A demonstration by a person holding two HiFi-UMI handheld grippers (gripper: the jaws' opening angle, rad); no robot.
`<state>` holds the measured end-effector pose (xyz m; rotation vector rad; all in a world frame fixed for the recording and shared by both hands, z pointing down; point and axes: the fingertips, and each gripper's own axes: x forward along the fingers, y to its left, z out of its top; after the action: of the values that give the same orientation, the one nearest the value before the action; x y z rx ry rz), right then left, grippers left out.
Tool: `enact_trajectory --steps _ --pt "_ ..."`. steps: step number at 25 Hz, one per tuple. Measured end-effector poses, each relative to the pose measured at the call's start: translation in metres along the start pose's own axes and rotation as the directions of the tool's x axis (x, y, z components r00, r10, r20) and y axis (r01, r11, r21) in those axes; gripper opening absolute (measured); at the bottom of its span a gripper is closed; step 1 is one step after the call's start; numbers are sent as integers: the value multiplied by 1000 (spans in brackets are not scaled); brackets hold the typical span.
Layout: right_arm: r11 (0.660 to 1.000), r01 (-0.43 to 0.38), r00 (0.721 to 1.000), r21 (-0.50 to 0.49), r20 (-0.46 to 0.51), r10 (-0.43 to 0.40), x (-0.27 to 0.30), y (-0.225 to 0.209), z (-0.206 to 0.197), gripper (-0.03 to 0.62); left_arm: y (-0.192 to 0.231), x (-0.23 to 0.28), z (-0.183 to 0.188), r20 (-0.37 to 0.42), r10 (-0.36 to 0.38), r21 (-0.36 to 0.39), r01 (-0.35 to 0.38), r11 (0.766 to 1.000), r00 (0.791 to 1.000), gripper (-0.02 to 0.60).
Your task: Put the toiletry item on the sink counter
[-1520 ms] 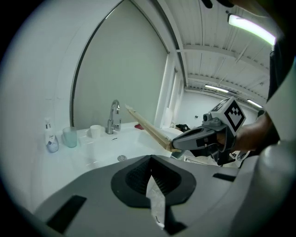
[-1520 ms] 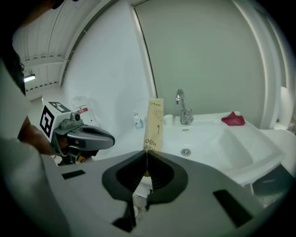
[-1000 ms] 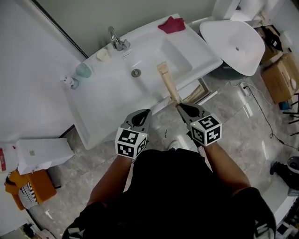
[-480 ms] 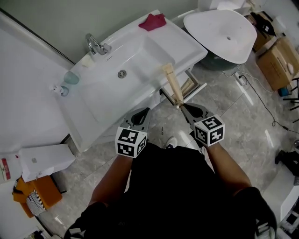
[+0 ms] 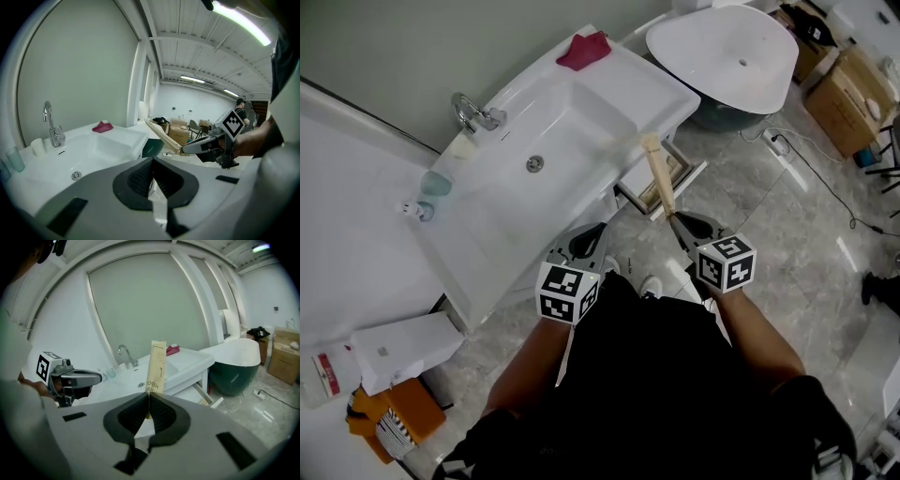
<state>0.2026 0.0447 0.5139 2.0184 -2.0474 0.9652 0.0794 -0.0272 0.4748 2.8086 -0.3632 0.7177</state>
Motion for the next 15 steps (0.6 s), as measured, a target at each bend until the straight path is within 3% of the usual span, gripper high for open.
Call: enact_trajectory --steps 8,15 --pt "980 151 988 133 -36 -148 10 -43 -3 8 14 44 32 -15 -137 49 138 989 990 3" --pt "914 268 963 303 -94 -251 31 -80 -17 8 33 78 53 -44 -244 92 248 964 969 3"
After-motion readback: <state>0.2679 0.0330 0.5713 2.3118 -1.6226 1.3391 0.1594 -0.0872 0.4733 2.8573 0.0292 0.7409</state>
